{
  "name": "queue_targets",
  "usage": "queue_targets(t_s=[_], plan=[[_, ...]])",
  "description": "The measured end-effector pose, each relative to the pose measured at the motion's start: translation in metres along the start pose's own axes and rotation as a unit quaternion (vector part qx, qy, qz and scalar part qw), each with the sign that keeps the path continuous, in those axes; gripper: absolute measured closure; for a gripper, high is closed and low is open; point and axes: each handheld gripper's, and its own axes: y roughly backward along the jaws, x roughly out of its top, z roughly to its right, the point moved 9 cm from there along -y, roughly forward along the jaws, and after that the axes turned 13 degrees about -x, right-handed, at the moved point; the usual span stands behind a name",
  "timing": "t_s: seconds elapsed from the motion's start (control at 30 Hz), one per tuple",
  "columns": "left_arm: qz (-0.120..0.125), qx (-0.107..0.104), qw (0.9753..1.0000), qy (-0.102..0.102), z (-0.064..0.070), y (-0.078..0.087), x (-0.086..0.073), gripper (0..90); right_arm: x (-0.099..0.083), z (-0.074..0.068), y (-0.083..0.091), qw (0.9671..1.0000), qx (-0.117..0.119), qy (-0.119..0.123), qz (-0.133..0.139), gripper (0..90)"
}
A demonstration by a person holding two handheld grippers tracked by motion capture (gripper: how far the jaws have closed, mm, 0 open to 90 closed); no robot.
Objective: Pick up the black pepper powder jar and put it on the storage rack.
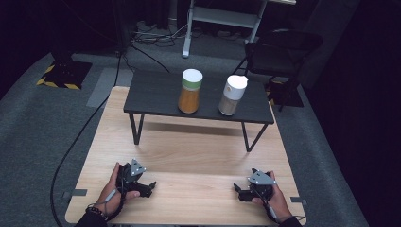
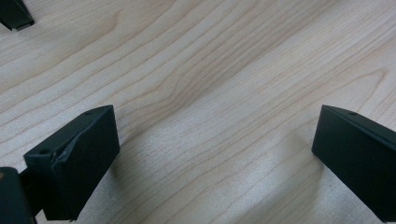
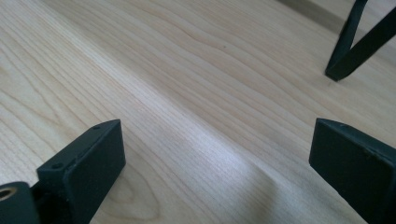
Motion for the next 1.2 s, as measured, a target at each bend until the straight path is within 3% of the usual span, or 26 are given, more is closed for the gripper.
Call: queue_targets(t_s=[0.3, 0.47, 1.2], plan=[[0.0, 0.0, 1.0, 0.0, 0.0, 0.0, 0.0, 0.8, -0.001, 0.018, -0.006, 0.9979, 0.042, -0.036, -0.032, 1.2], [0.0, -0.002, 1.0, 0.0, 0.0, 0.0, 0.0, 0.8, -0.003, 0.028, -0.01, 0.9939, 0.072, -0.062, -0.055, 0.5], [-0.001, -0.002, 1.0, -0.002, 0.0, -0.001, 0.001, 0.8, -0.004, 0.029, -0.009, 0.9936, 0.072, -0.065, -0.057, 0.4]])
